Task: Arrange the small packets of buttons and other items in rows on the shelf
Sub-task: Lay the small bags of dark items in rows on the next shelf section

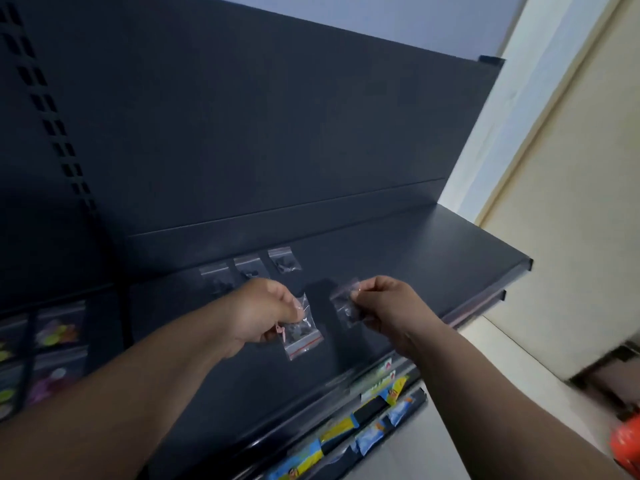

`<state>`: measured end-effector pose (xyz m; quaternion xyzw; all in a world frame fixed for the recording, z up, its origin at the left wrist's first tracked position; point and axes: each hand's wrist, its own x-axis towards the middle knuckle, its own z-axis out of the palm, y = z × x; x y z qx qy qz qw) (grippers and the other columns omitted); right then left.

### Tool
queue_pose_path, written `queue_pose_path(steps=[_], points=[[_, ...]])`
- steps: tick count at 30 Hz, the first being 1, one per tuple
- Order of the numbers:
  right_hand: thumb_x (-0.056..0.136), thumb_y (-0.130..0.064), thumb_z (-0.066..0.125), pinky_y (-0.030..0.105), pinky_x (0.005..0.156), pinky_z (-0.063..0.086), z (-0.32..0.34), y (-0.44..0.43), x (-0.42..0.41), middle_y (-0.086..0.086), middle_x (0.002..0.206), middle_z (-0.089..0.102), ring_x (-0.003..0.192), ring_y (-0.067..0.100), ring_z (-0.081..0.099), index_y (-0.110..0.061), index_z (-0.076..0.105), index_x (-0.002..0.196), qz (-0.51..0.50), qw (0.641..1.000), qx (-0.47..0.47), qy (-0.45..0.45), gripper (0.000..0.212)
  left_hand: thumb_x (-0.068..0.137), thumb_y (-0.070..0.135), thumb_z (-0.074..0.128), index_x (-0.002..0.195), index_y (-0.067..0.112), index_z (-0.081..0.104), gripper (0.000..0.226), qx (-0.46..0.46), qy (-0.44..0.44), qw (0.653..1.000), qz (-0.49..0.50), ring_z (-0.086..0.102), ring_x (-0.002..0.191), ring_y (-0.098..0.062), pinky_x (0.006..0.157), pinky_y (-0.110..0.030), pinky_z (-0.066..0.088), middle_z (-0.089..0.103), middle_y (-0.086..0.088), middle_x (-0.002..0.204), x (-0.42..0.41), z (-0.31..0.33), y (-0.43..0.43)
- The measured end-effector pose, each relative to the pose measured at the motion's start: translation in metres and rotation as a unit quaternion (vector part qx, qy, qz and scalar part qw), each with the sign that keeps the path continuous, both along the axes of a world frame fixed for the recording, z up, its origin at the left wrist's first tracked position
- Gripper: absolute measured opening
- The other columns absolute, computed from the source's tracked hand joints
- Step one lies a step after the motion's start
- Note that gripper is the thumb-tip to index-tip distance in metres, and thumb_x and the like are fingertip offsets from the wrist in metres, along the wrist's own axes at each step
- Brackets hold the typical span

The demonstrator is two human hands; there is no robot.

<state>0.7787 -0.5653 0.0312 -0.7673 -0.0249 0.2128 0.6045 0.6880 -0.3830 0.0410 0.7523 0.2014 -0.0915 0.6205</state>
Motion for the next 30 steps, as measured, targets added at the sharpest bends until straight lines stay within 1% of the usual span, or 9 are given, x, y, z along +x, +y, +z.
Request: queue_pose_path(steps=[5, 9, 14, 19, 20, 22, 25, 28, 30], points=[[0.084, -0.002, 0.057, 0.021, 0.044, 0.037, -0.02, 0.01, 0.07, 0.008, 0.059, 0.055, 0.048, 0.016, 0.044, -0.011, 0.058, 0.071, 0.039, 0.999, -0.029, 0.02, 0.016, 0.084, 0.009, 0.068, 0.078, 0.011, 0.064, 0.007, 0.002, 0.008, 0.996, 0.09, 0.054, 0.072, -0.016, 0.069, -0.029, 0.048, 0.064, -0.007, 0.079, 0.027, -0.01, 0.003], [0.081, 0.011, 0.049, 0.027, 0.055, 0.045, -0.029, 0.028, 0.122, 0.012, 0.058, 0.059, 0.052, 0.021, 0.054, -0.009, 0.053, 0.077, 0.09, 0.993, -0.029, 0.075, 0.021, 0.084, 0.005, 0.065, 0.069, 0.012, 0.059, 0.018, 0.018, -0.002, 0.984, 0.179, 0.046, 0.05, -0.009, 0.046, -0.017, 0.039, 0.06, -0.004, 0.062, 0.052, -0.012, -0.009], [0.084, 0.012, 0.04, 0.022, 0.044, 0.036, -0.033, 0.049, 0.165, 0.012, 0.066, 0.06, 0.049, 0.017, 0.05, -0.01, 0.051, 0.086, 0.148, 0.985, -0.037, 0.076, 0.024, 0.085, 0.005, 0.066, 0.064, 0.012, 0.058, 0.024, 0.028, -0.012, 0.961, 0.274, 0.043, 0.041, -0.004, 0.038, -0.013, 0.035, 0.054, 0.005, 0.047, 0.074, -0.014, -0.028], [0.088, 0.002, 0.051, 0.023, 0.052, 0.044, -0.042, 0.074, 0.188, 0.01, 0.076, 0.064, 0.06, 0.019, 0.058, -0.01, 0.056, 0.096, 0.195, 0.979, -0.051, 0.024, 0.015, 0.087, 0.004, 0.063, 0.07, 0.009, 0.06, 0.018, 0.001, 0.014, 0.938, 0.345, 0.047, 0.048, -0.007, 0.039, -0.012, 0.038, 0.057, 0.0, 0.057, 0.072, -0.018, -0.044], [0.087, -0.004, 0.055, 0.025, 0.061, 0.045, -0.044, 0.075, 0.193, 0.011, 0.088, 0.067, 0.072, 0.023, 0.063, -0.01, 0.057, 0.108, 0.228, 0.965, -0.12, -0.058, 0.021, 0.088, 0.005, 0.063, 0.073, 0.01, 0.061, 0.015, -0.004, 0.023, 0.934, 0.357, 0.047, 0.051, -0.008, 0.041, -0.013, 0.039, 0.058, 0.0, 0.059, 0.071, -0.019, -0.046], [0.088, -0.01, 0.055, 0.025, 0.078, 0.042, -0.046, 0.069, 0.2, 0.01, 0.118, 0.061, 0.104, 0.026, 0.06, -0.012, 0.051, 0.127, 0.276, 0.889, -0.262, -0.255, 0.039, 0.088, 0.008, 0.063, 0.078, 0.011, 0.062, 0.011, -0.006, 0.033, 0.928, 0.371, 0.048, 0.053, -0.008, 0.046, -0.015, 0.042, 0.06, 0.002, 0.06, 0.07, -0.019, -0.047], [0.093, -0.01, 0.047, 0.025, 0.097, 0.037, -0.047, 0.055, 0.196, 0.006, 0.142, 0.044, 0.124, 0.025, 0.046, -0.017, 0.045, 0.136, 0.34, 0.803, -0.263, -0.414, 0.044, 0.087, 0.008, 0.063, 0.08, 0.012, 0.063, 0.009, -0.009, 0.036, 0.924, 0.381, 0.049, 0.054, -0.007, 0.049, -0.015, 0.042, 0.06, 0.003, 0.061, 0.075, -0.018, -0.046], [0.099, -0.023, 0.038, 0.026, 0.116, 0.015, -0.059, 0.049, 0.193, 0.002, 0.158, 0.018, 0.144, 0.02, 0.017, -0.018, 0.03, 0.146, 0.472, 0.688, -0.292, -0.467, 0.048, 0.088, 0.006, 0.062, 0.08, 0.011, 0.062, 0.01, -0.009, 0.037, 0.926, 0.376, 0.048, 0.054, -0.006, 0.05, -0.016, 0.041, 0.059, 0.001, 0.065, 0.083, -0.016, -0.048], [0.101, -0.035, 0.032, 0.03, 0.12, 0.006, -0.066, 0.049, 0.191, -0.001, 0.16, 0.003, 0.147, 0.016, 0.002, -0.018, 0.013, 0.151, 0.513, 0.655, -0.326, -0.448, 0.056, 0.088, 0.006, 0.061, 0.079, 0.012, 0.061, 0.011, -0.007, 0.037, 0.928, 0.37, 0.048, 0.055, -0.006, 0.05, -0.016, 0.041, 0.059, 0.001, 0.065, 0.085, -0.016, -0.048]])
